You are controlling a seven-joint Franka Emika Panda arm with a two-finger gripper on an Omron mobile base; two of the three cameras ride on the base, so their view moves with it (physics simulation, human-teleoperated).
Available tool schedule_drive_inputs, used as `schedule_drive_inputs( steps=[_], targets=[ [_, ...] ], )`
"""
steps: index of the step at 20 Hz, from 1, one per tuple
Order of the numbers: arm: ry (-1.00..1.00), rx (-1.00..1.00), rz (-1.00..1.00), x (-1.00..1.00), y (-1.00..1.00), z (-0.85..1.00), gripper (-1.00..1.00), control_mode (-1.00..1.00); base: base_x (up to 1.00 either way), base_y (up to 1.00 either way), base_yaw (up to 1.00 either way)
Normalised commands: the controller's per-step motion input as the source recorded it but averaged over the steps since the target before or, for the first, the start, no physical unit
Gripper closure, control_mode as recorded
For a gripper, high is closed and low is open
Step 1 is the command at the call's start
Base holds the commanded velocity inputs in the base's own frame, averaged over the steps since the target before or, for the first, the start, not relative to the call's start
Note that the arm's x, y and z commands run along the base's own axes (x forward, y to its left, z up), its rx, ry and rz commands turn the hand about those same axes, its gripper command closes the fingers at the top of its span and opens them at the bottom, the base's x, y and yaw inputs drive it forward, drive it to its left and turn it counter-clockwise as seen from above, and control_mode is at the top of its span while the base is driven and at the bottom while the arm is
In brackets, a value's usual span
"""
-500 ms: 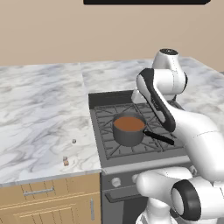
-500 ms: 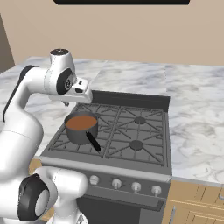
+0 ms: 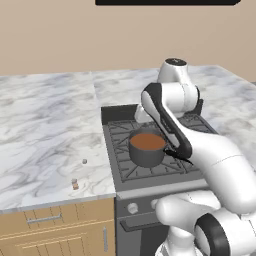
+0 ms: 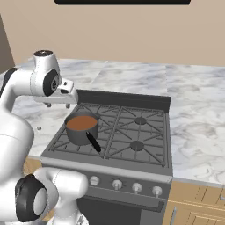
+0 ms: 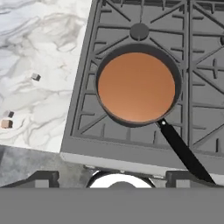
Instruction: Pick up the sugar cube(s) and place them in the saucepan with hot chocolate.
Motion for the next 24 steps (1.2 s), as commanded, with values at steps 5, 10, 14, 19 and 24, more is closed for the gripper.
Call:
schedule_drive_inputs(
  steps=[5,10,14,19,24],
  targets=[
    [0.16,0.0,0.06,0.37,1.0,-0.41,-1.0,-1.0,0.0,0.0,0.0],
    [0.0,0.0,0.06,0.24,1.0,-0.67,-1.0,-1.0,0.0,0.0,0.0],
    [0.0,0.0,0.1,0.17,1.0,-0.56,-1.0,-1.0,0.0,0.0,0.0],
    [0.01,0.0,0.14,0.04,0.88,-0.45,-1.0,-1.0,0.0,0.0,0.0],
    [0.01,0.0,0.14,0.0,0.46,-0.24,-1.0,-1.0,0.0,0.0,0.0]
  ],
)
